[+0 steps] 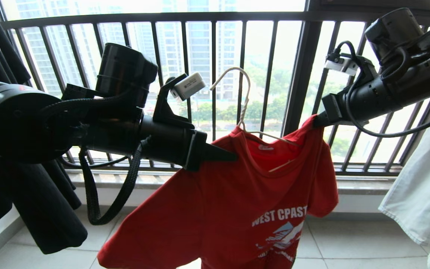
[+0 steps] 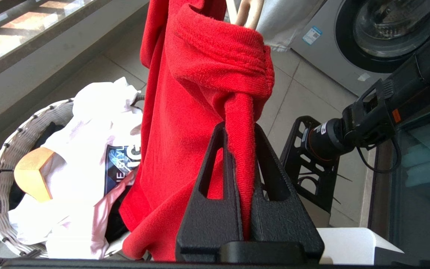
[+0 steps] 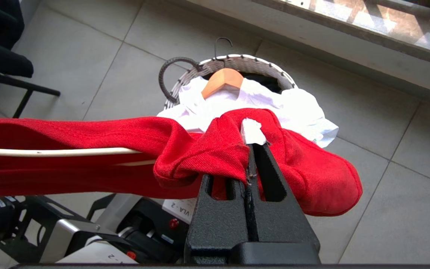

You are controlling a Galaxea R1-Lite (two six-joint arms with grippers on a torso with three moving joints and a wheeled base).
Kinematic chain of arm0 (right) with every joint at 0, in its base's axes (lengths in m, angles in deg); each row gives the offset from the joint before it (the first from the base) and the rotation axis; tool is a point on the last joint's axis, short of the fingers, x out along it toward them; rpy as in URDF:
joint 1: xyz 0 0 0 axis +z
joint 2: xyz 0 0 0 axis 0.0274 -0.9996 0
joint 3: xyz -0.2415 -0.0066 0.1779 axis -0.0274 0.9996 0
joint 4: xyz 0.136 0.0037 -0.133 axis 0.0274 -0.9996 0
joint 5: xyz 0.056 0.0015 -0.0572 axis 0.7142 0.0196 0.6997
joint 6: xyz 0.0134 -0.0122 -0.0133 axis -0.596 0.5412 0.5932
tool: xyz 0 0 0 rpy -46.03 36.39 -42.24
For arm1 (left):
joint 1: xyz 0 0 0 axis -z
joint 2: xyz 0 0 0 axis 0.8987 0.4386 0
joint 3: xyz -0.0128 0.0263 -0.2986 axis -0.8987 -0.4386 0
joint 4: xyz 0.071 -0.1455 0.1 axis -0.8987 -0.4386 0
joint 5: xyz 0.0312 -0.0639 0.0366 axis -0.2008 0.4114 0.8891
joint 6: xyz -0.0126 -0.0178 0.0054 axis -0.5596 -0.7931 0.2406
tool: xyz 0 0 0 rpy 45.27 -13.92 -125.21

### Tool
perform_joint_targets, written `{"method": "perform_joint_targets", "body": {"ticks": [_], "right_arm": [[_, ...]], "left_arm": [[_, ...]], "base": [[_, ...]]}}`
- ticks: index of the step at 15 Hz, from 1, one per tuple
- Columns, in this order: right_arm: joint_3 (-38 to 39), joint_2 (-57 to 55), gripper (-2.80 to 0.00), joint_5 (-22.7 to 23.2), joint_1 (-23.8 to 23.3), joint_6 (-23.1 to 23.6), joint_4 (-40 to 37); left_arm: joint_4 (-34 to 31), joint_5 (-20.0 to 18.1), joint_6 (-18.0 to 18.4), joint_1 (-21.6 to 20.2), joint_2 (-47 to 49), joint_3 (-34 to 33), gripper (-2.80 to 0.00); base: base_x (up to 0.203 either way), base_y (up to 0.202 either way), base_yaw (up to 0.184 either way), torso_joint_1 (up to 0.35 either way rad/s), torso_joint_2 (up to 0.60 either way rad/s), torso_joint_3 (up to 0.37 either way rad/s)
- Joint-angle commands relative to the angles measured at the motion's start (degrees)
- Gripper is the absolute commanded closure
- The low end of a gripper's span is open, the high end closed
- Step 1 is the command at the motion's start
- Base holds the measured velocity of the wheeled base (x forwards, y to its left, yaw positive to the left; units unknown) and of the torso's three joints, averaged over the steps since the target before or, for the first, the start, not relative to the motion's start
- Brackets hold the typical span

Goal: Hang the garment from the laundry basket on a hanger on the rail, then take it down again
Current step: Hang the clothes on the clothes rack

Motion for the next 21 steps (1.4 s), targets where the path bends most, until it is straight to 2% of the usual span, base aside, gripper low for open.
{"method": "perform_joint_targets", "body": {"ticks": [1,5,10,15,19,21], "right_arm": [[0.2,0.6,0.00,-0.5,0.6,0.3,0.4],[0.7,1.7,0.00,-1.8,1.5,3.0,0.4],[2.6,3.3,0.00,-4.0,1.5,9.8,0.4],[5.7,5.7,0.00,-4.3,6.6,10.1,0.4],[6.4,6.5,0.00,-6.8,9.2,9.8,0.6],[6.0,6.5,0.00,-8.3,9.3,9.9,1.4]], "left_arm": [[-0.1,-0.3,-0.2,0.9,-0.7,-0.5,0.00],[-0.3,-0.4,-0.7,2.6,-1.1,-1.2,0.00],[-0.3,-0.5,-0.8,5.7,-3.4,-3.7,0.00],[0.4,-0.1,-0.4,5.9,0.4,-3.2,0.00],[6.3,1.3,-0.9,5.3,2.7,-4.4,0.00],[11.4,1.3,-1.5,5.0,4.2,-6.1,0.00]], "base": [[0.000,0.000,0.000,0.000,0.00,0.000],[0.000,0.000,0.000,0.000,0.00,0.000],[0.000,0.000,0.000,0.000,0.00,0.000],[0.000,0.000,0.000,0.000,0.00,0.000],[0.000,0.000,0.000,0.000,0.00,0.000],[0.000,0.000,0.000,0.000,0.00,0.000]]}}
